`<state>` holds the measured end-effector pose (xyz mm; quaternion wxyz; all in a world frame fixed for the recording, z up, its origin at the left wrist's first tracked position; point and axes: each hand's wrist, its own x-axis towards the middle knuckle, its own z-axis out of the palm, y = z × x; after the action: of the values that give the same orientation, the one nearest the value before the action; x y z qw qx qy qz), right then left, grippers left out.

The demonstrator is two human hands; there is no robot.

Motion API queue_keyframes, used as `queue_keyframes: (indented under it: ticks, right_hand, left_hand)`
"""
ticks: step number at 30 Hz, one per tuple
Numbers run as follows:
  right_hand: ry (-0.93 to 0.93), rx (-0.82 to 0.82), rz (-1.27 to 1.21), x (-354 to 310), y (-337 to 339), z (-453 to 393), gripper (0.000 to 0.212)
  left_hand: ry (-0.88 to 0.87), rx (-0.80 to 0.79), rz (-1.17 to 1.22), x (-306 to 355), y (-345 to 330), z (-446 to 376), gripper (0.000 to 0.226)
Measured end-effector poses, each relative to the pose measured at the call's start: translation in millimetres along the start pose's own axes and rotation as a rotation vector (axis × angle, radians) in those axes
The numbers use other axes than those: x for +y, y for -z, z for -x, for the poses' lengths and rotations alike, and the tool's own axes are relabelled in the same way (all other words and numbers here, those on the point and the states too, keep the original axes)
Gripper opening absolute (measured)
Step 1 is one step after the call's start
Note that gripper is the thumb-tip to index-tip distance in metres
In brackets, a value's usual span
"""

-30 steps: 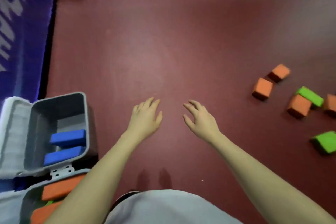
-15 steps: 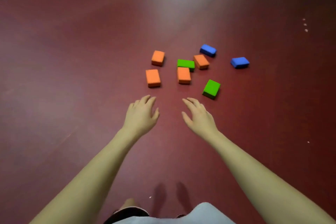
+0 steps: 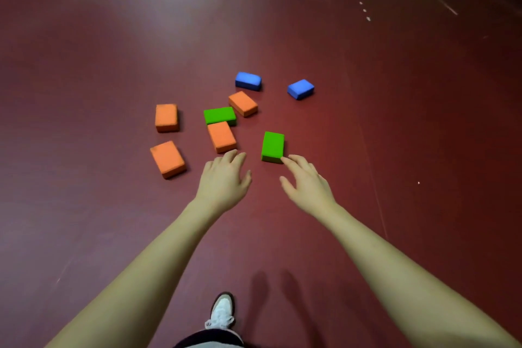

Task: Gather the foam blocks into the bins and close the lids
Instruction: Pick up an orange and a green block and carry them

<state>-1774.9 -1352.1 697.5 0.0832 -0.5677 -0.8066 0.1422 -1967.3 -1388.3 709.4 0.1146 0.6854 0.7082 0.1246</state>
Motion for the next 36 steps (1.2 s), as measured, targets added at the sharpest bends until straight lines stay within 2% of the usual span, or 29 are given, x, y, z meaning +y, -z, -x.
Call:
queue_keyframes:
  ticks: [11, 18, 28, 36]
  right_hand:
    - [-0.145, -0.011, -0.001, 46, -3, -161, 0.052]
    - [-0.101, -0.055, 0.010, 104, 3, -282, 0.052]
    - [0.038, -0.164, 0.032, 165, 19, -462, 0.050]
    - [0.130, -0.289, 0.046, 156, -25, -606, 0.051]
  left_hand:
    - [-0.074, -0.099, -0.041, -25, -19, -192, 0.049]
    - [-0.075, -0.135, -0.070, -11, -44, -320, 0.050]
    - [0.089, -0.174, -0.071, -16, -67, -479, 0.050]
    - [0.210, -0.170, 0.003, -89, -85, -589, 0.047]
